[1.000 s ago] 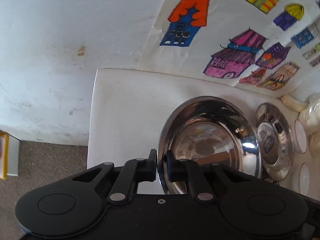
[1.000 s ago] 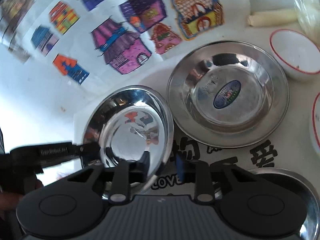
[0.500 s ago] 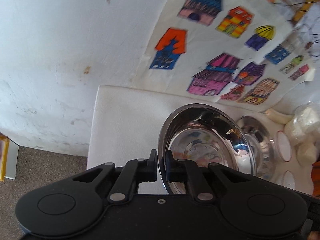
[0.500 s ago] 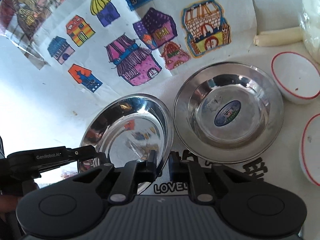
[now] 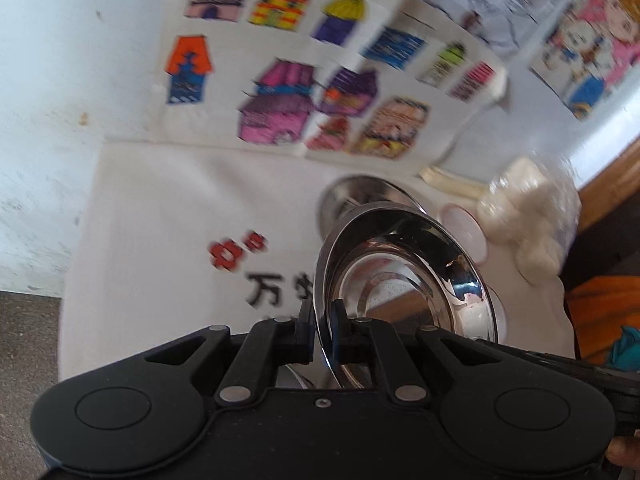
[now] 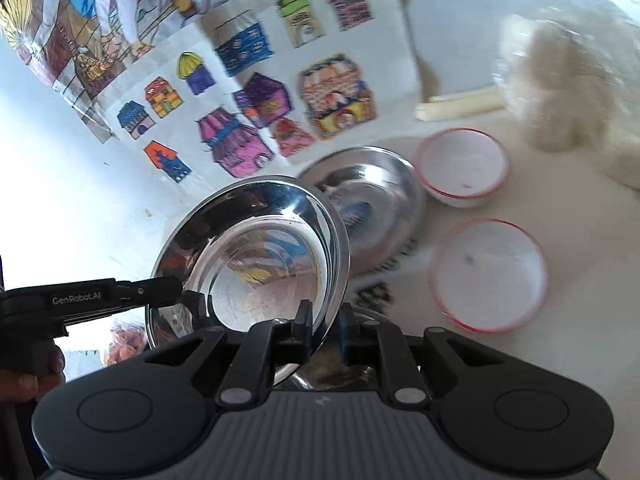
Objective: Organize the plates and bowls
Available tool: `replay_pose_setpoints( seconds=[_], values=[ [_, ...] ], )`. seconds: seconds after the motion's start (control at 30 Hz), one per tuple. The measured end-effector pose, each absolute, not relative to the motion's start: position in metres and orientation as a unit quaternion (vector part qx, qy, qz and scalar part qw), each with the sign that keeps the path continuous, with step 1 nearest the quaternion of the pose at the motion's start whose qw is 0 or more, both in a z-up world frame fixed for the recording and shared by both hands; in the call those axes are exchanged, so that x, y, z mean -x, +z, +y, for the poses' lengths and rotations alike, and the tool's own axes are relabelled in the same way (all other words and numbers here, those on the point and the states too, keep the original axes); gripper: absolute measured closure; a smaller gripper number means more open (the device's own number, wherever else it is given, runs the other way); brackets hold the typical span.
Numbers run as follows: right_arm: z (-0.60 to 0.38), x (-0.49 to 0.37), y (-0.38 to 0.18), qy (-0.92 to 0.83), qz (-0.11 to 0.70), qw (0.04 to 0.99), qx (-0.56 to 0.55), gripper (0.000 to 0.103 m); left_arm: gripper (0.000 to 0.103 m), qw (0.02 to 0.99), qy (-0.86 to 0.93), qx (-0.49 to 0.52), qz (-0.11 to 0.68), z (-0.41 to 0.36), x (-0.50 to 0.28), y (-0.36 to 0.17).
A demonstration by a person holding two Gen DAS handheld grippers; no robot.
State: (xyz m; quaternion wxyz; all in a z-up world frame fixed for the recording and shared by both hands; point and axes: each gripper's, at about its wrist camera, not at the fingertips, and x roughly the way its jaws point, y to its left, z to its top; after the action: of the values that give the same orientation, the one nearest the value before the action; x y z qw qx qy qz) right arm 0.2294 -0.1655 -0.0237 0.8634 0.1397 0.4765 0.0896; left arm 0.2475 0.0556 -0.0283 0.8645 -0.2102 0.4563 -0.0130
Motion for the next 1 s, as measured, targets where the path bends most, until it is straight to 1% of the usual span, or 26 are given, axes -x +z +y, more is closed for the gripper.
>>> replay_pose_setpoints(
  seconds=[0.17,0.4,0.63,1.0],
  values=[
    [-0.187,-0.203,-0.024,0.087,0.482,0.863,-0.126,0.088,0.095,0.861,-0.024,0.201,0.466,0.027,-0.237,-0.033],
    [-0.210,-0.181,-0.027,0.084,0.502,0.855,-0.095,0.088,0.092,0.841,-0.039,0.184,0.508,0.001,-0.217,-0.055],
    [-0.213,-0.170,-0.042,0.092,0.530,0.840,-0.066,0.088,0.091,0.826,-0.027,0.174,0.536,-0.007,-0.205,-0.073],
    [-0.202,-0.181,-0.054,0.112,0.539,0.834,-0.031,0.087,0.090,0.825,0.001,0.158,0.543,-0.007,-0.202,-0.073]
  ],
)
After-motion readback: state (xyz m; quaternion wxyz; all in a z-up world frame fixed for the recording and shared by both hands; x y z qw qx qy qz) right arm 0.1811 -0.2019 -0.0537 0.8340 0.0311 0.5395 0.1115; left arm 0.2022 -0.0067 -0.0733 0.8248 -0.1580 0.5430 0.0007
